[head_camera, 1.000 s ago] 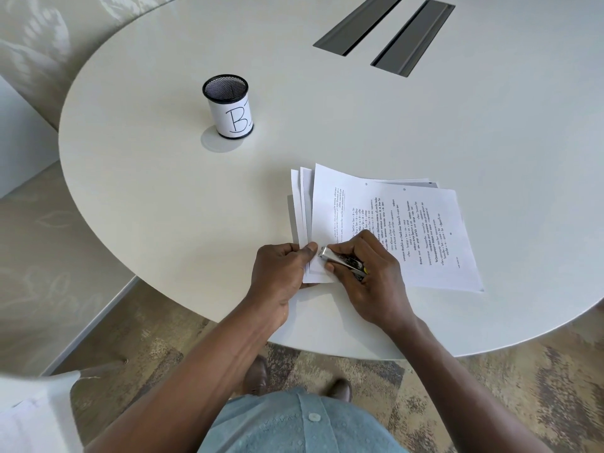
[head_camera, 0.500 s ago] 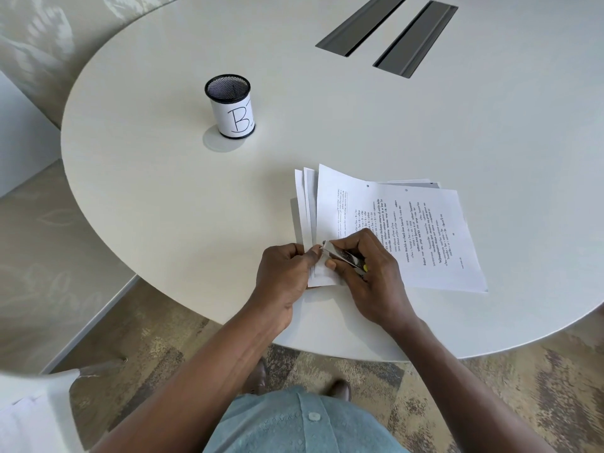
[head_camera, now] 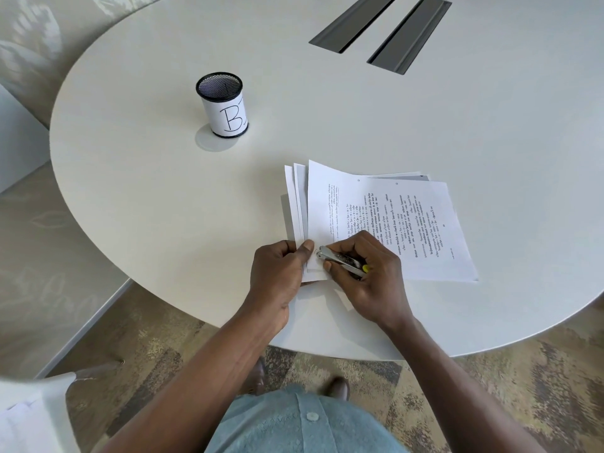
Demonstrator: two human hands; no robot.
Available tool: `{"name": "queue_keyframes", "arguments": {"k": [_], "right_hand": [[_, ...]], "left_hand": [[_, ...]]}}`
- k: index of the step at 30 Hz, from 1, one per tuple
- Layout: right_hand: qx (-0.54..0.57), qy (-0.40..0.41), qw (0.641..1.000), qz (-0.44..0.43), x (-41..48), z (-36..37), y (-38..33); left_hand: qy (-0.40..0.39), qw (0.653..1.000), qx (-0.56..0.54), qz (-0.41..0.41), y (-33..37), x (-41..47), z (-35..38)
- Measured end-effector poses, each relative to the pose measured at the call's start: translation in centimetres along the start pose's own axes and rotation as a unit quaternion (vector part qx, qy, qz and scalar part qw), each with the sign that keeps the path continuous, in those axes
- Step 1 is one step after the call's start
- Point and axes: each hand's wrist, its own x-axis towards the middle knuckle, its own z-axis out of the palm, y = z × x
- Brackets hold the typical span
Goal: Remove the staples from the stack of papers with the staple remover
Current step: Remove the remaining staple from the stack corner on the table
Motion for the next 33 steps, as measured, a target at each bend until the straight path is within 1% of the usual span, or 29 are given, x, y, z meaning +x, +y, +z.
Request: {"name": "queue_keyframes", "arguments": {"k": [7,14,17,25,33], "right_hand": [[-0.011,0.003,1.000,-0.010,-0.11,0.25,0.05],[-0.041,-0.011,0.998,-0.045,-0.20,0.46,-0.06],[-0.063,-0.018,0.996,-0.056,-0.20,0.48,-0.26],[-0.038,-0.033,0.998,-0.040,0.12,0.34,-0.13],[-0.015,-0.044,0.998,-0.036,0.16,0.29,0.22]], "left_hand": [[-0.005,1.000,-0.001,0.017,-0.43,0.14,-0.23],[-0.005,0.999,0.036,0.032,-0.60,0.11,-0.37],[-0.015,0.999,0.021,0.031,-0.77,0.21,-0.51],[-0.011,1.000,0.009,0.009,-0.27,0.27,-0.53],[-0.006,1.000,0.012,0.022,-0.40,0.07,-0.42]]}}
